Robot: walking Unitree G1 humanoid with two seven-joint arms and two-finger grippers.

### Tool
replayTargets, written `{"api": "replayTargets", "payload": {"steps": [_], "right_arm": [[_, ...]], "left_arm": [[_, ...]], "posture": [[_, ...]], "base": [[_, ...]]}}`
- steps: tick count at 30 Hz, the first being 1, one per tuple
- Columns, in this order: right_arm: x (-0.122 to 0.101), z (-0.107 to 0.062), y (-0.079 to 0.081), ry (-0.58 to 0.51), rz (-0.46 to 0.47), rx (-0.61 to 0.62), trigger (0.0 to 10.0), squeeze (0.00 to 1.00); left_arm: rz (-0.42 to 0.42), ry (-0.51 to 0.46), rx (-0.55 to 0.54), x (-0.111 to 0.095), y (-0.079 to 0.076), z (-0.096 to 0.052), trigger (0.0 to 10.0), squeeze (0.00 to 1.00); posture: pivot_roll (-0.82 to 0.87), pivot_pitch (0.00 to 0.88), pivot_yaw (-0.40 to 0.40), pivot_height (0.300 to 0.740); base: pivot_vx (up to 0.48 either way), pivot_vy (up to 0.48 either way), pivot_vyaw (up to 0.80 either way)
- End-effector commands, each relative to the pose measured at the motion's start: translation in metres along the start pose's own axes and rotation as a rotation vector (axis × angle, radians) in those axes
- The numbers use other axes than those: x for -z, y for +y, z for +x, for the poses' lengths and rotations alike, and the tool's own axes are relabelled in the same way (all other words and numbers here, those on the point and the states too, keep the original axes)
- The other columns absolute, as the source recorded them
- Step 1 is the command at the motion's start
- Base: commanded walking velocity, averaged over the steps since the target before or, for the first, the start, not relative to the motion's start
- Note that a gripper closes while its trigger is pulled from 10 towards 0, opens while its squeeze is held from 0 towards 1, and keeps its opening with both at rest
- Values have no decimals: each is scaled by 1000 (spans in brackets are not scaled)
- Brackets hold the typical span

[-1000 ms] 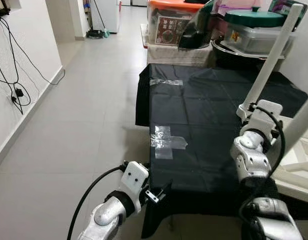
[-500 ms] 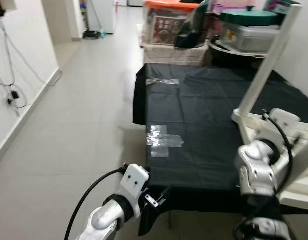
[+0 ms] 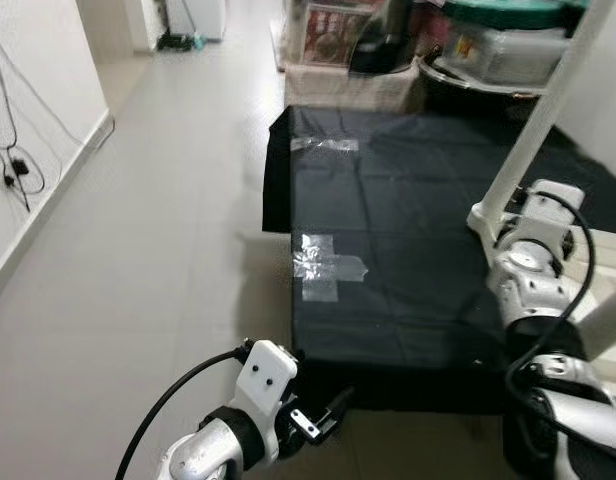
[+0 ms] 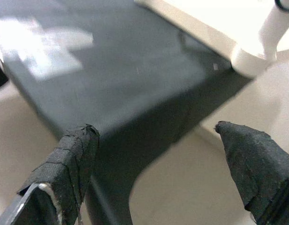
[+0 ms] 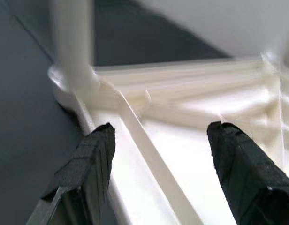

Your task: Building children table

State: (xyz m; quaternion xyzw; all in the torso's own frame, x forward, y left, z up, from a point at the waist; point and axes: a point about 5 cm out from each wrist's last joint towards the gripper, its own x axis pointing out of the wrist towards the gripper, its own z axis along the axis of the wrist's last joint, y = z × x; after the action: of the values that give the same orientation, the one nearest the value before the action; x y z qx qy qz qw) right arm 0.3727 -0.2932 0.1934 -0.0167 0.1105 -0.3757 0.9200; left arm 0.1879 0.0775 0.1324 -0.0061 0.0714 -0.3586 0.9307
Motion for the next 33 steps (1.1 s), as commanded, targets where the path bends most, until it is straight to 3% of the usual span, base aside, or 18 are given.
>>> {"api": "replayTargets", "payload": {"steps": [1,10,20,24,27,33], "right_arm": [[7,5,-4,69,-9,-17,10000,0],[24,12,-12,240,85,-79,10000,0],[27,16,-21,295,109,-107,10000,0],[14,19,-25,232,104,-142,10000,0],[0,20,-23,184,166,-178,10000,0],[-4,20,-20,165,143,-200,10000,0]], "left_arm": [[-21,20,19,-1,-6,-6,10000,0],[-45,62,25,-4,-14,-22,10000,0],[-65,96,14,-7,-19,-30,10000,0],[-73,99,13,-7,-20,-30,10000,0],[-79,103,10,-7,-20,-30,10000,0],[-83,107,9,-7,-21,-30,10000,0]], "posture": [[132,223,-122,740],[117,285,-125,740],[112,309,-135,740],[107,309,-139,740],[103,308,-141,740],[100,306,-140,740]], "base": [[0,0,0],[0,0,0],[0,0,0],[0,0,0],[0,0,0],[0,0,0]]}}
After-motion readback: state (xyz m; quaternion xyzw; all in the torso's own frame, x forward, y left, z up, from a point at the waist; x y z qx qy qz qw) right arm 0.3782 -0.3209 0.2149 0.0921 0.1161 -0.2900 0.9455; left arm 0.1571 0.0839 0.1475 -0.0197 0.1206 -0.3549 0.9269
